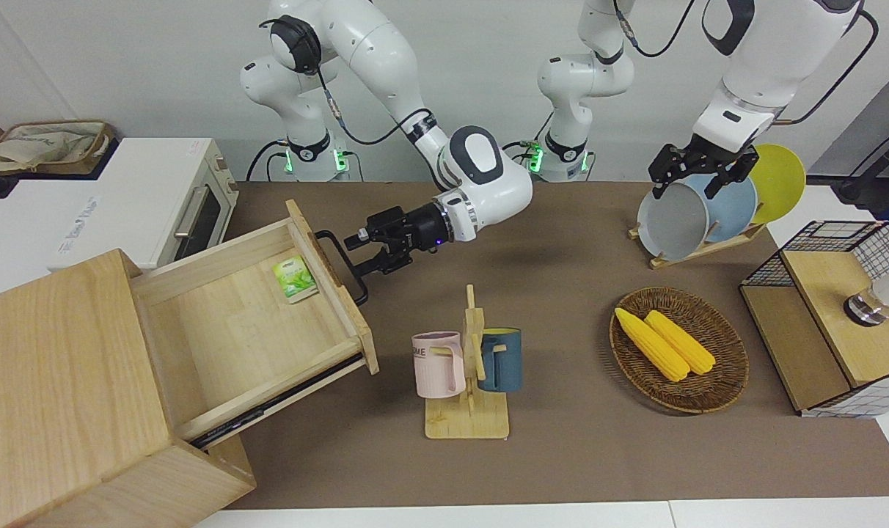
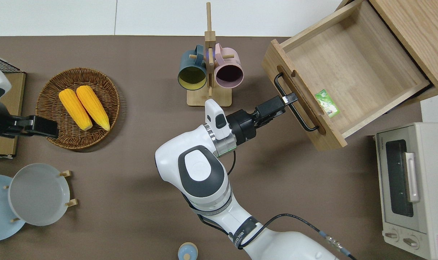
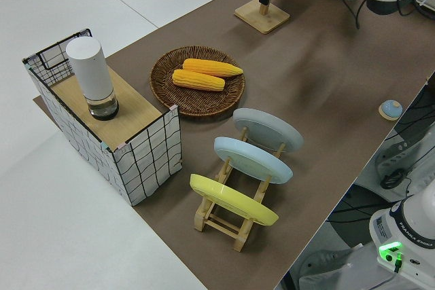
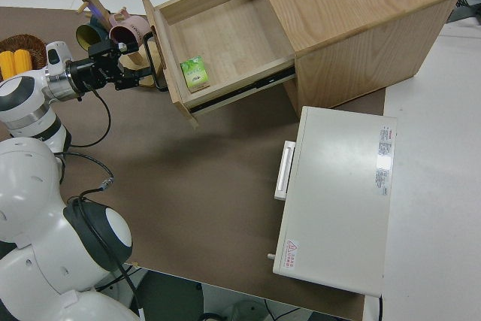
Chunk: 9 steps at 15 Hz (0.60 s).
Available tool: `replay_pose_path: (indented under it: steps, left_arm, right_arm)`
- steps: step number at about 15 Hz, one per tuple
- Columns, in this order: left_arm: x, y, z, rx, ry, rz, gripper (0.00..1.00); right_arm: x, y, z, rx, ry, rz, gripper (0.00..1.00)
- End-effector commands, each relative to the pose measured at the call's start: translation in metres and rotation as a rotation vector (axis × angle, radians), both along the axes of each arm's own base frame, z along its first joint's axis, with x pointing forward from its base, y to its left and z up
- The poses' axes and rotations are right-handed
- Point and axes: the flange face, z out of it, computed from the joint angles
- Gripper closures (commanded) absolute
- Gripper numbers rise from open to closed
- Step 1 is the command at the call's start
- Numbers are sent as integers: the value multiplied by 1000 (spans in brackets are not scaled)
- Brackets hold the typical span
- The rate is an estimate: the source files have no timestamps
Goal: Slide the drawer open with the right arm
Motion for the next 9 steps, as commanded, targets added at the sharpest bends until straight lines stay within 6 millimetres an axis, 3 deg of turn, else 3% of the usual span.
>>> replay_pose_path:
  steps: [1, 5, 9]
  left_arm:
    - [2, 1, 4, 16, 5, -12, 7]
    - [2, 1, 4, 16, 5, -12, 7]
    - [2, 1, 4, 16, 5, -12, 7]
  right_arm:
    - [-16, 20, 9, 49, -8, -7, 19]
    - [-37, 45, 14, 207, -28, -40, 19]
    - [-46, 56, 56, 392, -7, -79, 19]
